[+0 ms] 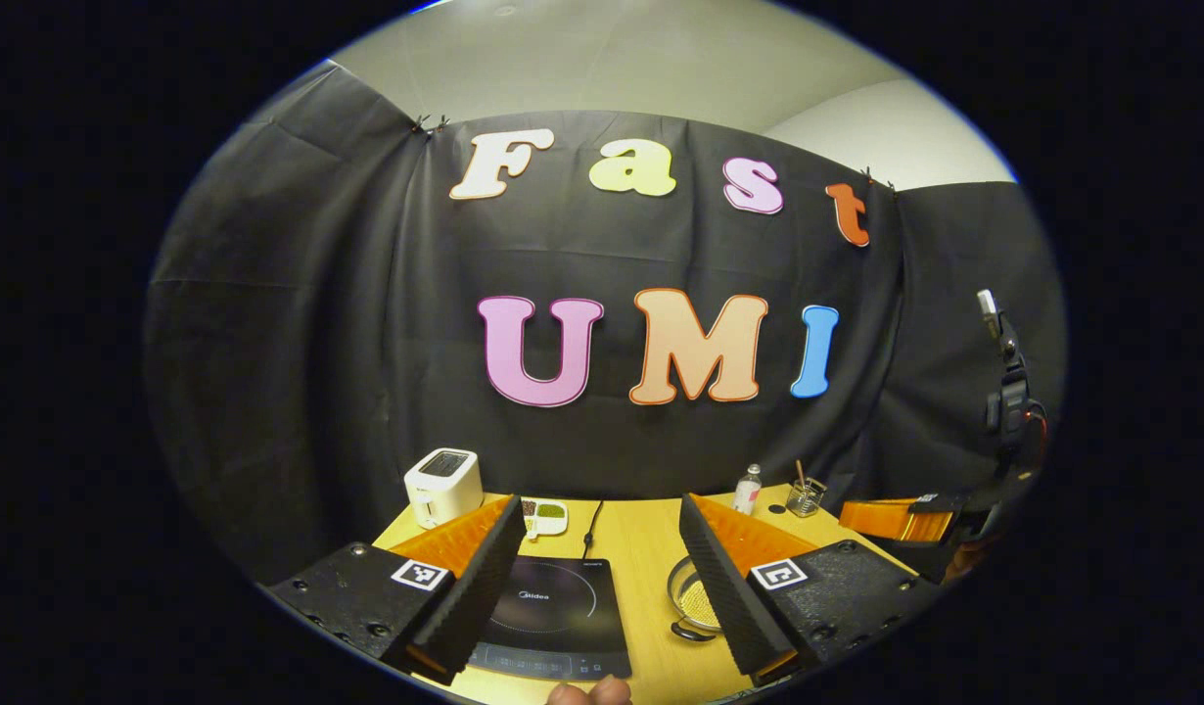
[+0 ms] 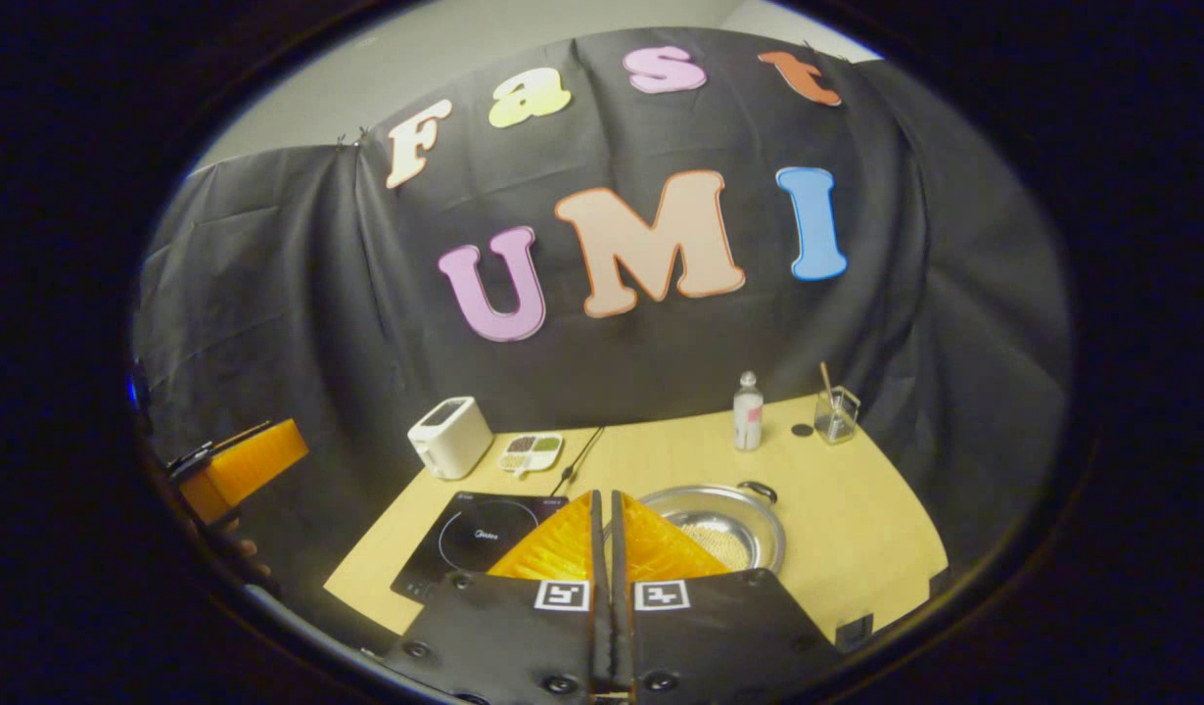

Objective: First push the handle of the pot to place it horizontally, then grasp the pot with both hands and set it on the induction cooktop.

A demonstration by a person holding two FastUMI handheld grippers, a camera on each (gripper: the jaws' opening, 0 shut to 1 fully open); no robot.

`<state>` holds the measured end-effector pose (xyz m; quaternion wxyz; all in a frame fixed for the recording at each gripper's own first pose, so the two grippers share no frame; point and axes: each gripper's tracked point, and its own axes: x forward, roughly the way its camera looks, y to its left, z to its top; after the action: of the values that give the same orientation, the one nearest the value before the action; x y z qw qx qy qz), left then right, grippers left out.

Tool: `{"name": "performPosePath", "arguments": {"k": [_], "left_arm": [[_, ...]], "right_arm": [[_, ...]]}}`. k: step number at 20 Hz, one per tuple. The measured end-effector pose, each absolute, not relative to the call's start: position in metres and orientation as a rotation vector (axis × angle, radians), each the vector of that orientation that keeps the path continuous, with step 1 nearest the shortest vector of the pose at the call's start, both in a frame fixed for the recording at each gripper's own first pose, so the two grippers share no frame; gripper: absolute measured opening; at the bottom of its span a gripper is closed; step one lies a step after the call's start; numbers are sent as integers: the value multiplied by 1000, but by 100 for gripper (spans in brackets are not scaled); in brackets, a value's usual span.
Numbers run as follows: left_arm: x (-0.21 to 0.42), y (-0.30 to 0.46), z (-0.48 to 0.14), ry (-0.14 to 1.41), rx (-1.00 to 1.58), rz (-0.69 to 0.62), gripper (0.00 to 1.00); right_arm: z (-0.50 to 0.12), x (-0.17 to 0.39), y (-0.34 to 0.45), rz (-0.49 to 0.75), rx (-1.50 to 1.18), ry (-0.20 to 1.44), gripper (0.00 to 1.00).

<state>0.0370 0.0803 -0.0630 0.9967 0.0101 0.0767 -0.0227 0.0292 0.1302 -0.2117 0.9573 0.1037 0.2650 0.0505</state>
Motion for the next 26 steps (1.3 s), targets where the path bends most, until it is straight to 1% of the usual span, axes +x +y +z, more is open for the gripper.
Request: {"name": "performPosePath", "arguments": {"k": [2, 3, 6, 7, 8, 9, 10, 11, 12, 13, 14, 15, 16, 17, 18, 19, 20, 21, 22, 23, 24, 26], "left_arm": [[43, 82, -68, 154, 27, -33, 99], [43, 82, -72, 160, 36, -30, 96], [52, 77, -76, 164, 50, -23, 94], [52, 79, -82, 174, 56, -12, 97], [54, 79, -82, 166, 58, -3, 97], [57, 80, -81, 164, 59, 6, 97], [59, 82, -86, 177, 60, 14, 97], [63, 82, -88, 171, 51, 15, 94], [70, 83, -90, 173, 40, 5, 96], [75, 82, -95, 177, 30, -18, 96], [85, 82, -97, 173, 26, -44, 94], [97, 86, -100, 185, 31, -62, 95], [105, 92, -101, 189, 35, -81, 97], [116, 94, -99, 163, 35, -107, 96], [126, 98, -100, 158, 44, -128, 97], [134, 102, -104, 166, 48, -156, 94], [138, 103, -110, 172, 38, -187, 97], [144, 103, -117, 179, 26, -210, 97], [149, 104, -122, 188, 15, -228, 97], [152, 106, -128, 190, 1, -245, 97], [156, 106, -132, 205, -8, -262, 95], [156, 110, -143, 232, -6, -286, 97]], "right_arm": [[-235, 27, 129, 110, 214, 597, 2], [-246, 26, 128, 114, 220, 624, 2], [-287, 22, 121, 114, 242, 705, 2], [-298, 21, 121, 119, 260, 727, 2], [-305, 22, 120, 125, 268, 731, 0], [-314, 22, 115, 115, 264, 753, 0], [-326, 20, 112, 103, 267, 782, 10], [-333, 22, 111, 94, 273, 796, 3], [-339, 24, 110, 84, 266, 813, 2], [-346, 25, 110, 75, 257, 826, 2], [-351, 25, 110, 55, 246, 832, 0], [-360, 24, 108, 26, 237, 855, 3], [-368, 20, 111, -2, 250, 883, 3], [-373, 19, 118, -17, 272, 893, 2], [-381, 16, 121, -42, 275, 912, 1], [-391, 12, 121, -76, 273, 934, 0], [-400, 10, 123, -105, 282, 952, 3], [-409, 7, 127, -128, 298, 971, 3], [-417, 4, 130, -152, 311, 984, 0], [-425, 1, 131, -177, 314, 994, 2], [-433, -3, 130, -207, 304, 1007, 2], [-445, -8, 139, -233, 313, 1030, 3]]}}
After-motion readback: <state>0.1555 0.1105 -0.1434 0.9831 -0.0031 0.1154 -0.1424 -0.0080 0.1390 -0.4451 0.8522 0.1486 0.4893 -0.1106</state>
